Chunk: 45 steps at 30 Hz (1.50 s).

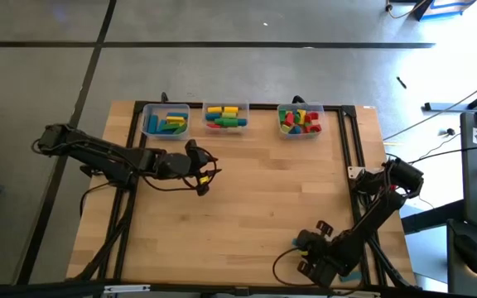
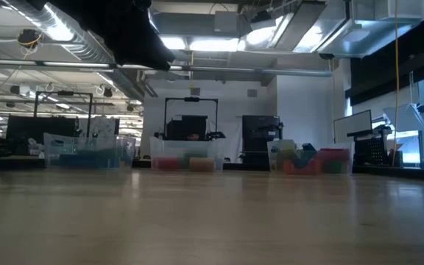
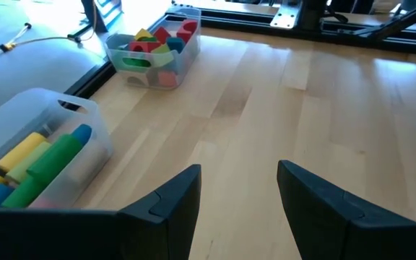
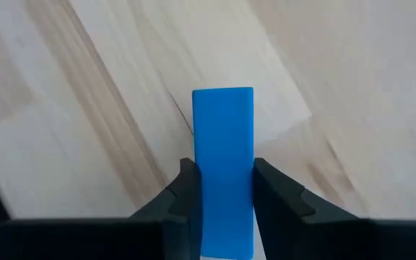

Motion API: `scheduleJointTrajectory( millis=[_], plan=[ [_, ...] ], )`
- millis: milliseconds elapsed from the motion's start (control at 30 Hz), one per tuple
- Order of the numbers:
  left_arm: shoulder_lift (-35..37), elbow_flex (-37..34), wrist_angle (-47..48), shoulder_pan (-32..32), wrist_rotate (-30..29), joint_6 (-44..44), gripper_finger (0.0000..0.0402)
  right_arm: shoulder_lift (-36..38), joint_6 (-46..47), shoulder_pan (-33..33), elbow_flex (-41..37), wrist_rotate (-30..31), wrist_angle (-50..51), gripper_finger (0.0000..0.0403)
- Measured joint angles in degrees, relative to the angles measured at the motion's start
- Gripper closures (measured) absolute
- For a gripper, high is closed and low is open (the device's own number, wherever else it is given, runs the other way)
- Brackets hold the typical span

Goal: Sort blocks by size
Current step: Put the light blue rectangular block into the left transparent bin, then put the blue rectangular block into the left transparent bin

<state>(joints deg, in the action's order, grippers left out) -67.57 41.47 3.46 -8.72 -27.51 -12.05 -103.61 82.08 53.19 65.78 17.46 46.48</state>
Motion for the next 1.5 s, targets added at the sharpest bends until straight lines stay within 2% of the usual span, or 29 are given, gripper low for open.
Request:
scheduleJointTrajectory(
  millis=[133,367,600,733,867,967,1033,1200,1333,1500],
  plan=[
    [0.0,0.0,-1.3,-1.2,0.1,0.2,0.0221,0.0,-0.4,-0.7,0.6,3.4,-0.1,0.0306],
    [-2.5,0.0,-6.1,-3.4,1.0,2.1,0.0221,0.1,-6.9,-3.9,1.0,9.6,-0.7,0.0318],
    [-8.5,0.0,-11.8,-5.7,7.5,0.7,0.0221,0.2,-17.3,-8.4,1.0,17.1,-3.6,0.0335],
    [-10.7,0.0,-12.2,-7.0,8.0,-0.9,0.0221,0.2,-19.2,-10.2,1.0,16.1,-3.6,0.0352],
    [-11.8,0.0,-12.2,-7.9,8.0,-1.5,0.0222,0.2,-19.1,-10.6,1.0,10.8,-3.5,0.0357],
    [-11.8,0.0,-13.0,-7.9,8.0,-1.0,0.0221,0.2,-18.9,-10.4,1.0,6.1,-2.6,0.0339],
    [-11.8,0.0,-13.0,-7.9,8.0,-0.8,0.0221,0.2,-17.8,-9.4,1.0,5.4,-2.4,0.0321],
    [-11.8,0.0,-12.9,-7.9,7.9,-0.5,0.0221,2.3,-13.2,-4.6,0.0,12.5,-0.9,0.0275],
    [-11.8,0.0,-13.0,-7.9,7.9,-0.5,0.0221,6.2,-5.5,-1.4,-3.2,17.5,1.3,0.0252],
    [-11.8,0.0,-12.8,-7.9,7.9,-0.4,0.0222,8.5,-0.5,1.5,-8.8,23.0,-2.7,0.0232]
  ],
)
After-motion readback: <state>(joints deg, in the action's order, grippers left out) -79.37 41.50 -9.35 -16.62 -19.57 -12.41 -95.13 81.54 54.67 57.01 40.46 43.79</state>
